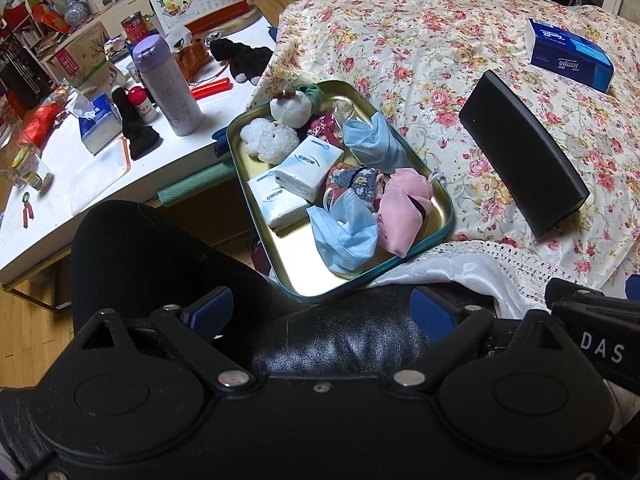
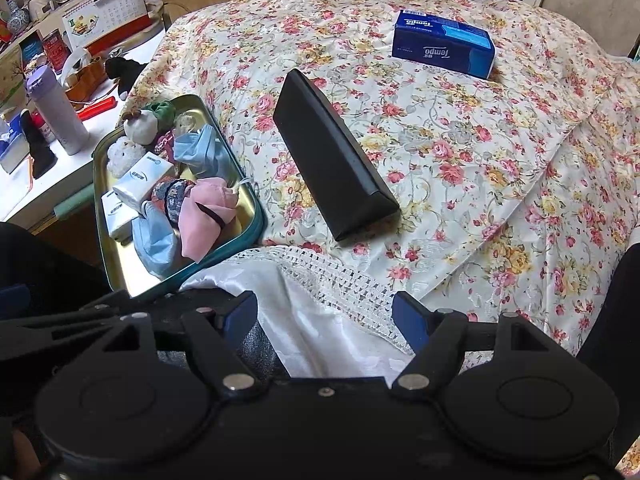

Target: Organize soft objects

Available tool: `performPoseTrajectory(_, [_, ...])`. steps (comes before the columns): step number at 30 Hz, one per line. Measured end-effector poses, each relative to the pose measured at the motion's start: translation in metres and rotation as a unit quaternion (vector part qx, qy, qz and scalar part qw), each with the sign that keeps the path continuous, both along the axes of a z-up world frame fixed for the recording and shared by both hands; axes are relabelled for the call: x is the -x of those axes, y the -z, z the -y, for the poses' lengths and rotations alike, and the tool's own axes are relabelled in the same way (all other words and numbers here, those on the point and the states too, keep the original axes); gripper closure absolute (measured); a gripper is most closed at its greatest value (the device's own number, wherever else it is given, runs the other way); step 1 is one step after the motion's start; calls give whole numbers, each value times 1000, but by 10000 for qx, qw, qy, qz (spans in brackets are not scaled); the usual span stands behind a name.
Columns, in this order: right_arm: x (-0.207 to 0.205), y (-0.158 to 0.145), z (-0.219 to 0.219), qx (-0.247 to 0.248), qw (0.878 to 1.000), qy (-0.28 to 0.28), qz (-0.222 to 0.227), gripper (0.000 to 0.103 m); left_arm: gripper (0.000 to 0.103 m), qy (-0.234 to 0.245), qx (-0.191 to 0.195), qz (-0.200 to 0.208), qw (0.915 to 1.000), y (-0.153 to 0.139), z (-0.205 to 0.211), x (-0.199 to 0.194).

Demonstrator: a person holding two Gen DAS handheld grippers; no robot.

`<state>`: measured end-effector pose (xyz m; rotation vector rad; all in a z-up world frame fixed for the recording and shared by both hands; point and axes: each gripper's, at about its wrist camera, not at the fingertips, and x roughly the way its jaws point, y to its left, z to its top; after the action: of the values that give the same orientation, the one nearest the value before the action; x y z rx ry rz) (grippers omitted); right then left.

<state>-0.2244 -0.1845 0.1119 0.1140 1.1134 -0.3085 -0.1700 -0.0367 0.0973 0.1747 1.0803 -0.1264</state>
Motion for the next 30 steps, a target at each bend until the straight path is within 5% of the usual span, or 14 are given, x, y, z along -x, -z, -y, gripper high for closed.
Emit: performPoseTrajectory(30, [1,-1,3,19,10000,61,6,30,10,18,47,21,10000,-2,0,4])
